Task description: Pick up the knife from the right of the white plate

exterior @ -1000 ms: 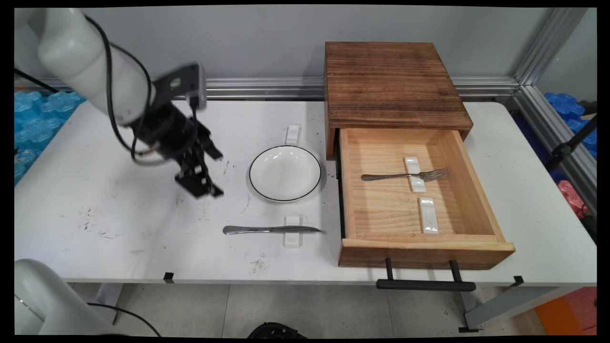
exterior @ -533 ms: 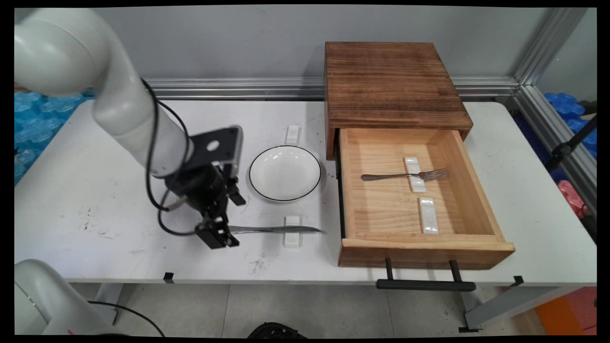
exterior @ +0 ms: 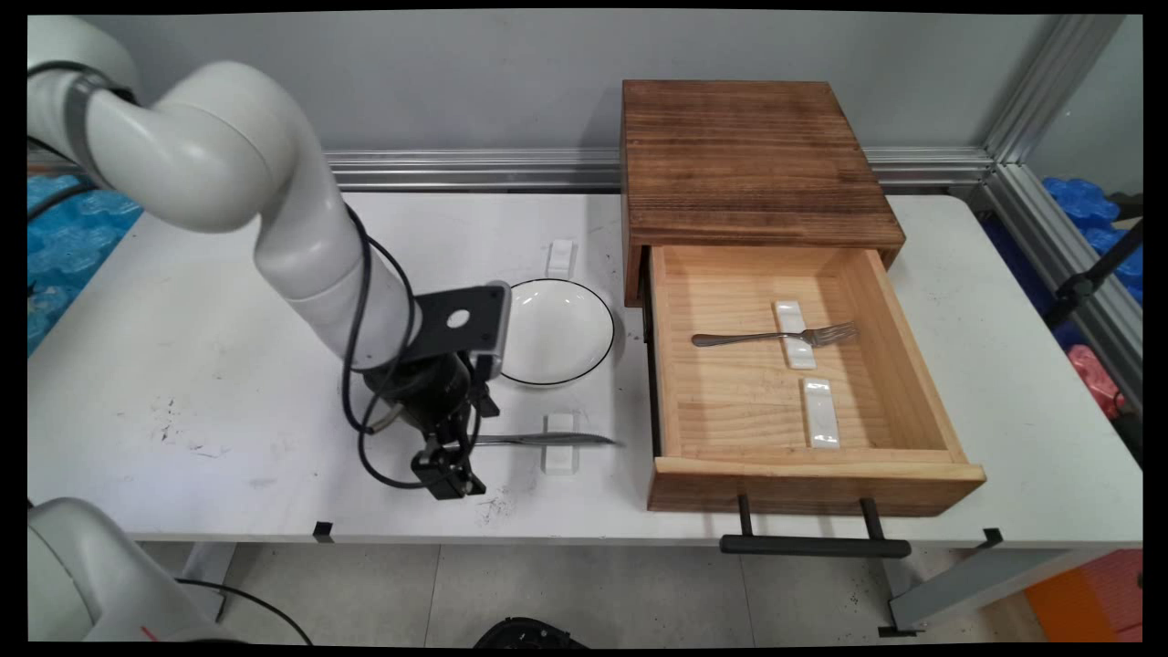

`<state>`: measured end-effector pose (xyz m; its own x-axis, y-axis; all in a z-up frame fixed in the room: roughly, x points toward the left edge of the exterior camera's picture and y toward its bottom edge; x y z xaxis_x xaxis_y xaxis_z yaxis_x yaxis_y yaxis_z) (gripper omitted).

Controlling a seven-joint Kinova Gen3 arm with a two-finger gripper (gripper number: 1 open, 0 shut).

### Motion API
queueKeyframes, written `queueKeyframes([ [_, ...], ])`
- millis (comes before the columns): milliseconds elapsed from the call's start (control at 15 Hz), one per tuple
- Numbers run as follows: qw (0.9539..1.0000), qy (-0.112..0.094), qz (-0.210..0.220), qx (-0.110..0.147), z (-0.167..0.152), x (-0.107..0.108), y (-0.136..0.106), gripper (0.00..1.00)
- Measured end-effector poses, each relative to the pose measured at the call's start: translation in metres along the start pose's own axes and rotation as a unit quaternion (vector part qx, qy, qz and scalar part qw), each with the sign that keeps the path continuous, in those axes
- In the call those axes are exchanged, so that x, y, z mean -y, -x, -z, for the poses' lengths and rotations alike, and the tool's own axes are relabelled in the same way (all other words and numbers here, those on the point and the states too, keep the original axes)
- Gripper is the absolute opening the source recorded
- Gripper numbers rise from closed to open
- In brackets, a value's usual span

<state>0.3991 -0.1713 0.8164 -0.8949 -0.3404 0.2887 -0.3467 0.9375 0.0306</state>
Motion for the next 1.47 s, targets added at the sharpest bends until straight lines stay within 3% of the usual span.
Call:
queueKeyframes([
  [800, 0.9998, -0.005, 0.008, 0.017, -0.04, 0.014, -0.019, 1.0],
  [1467, 0.9995, 0.003, 0.004, 0.03, -0.044, 0.027, -0.023, 1.0],
])
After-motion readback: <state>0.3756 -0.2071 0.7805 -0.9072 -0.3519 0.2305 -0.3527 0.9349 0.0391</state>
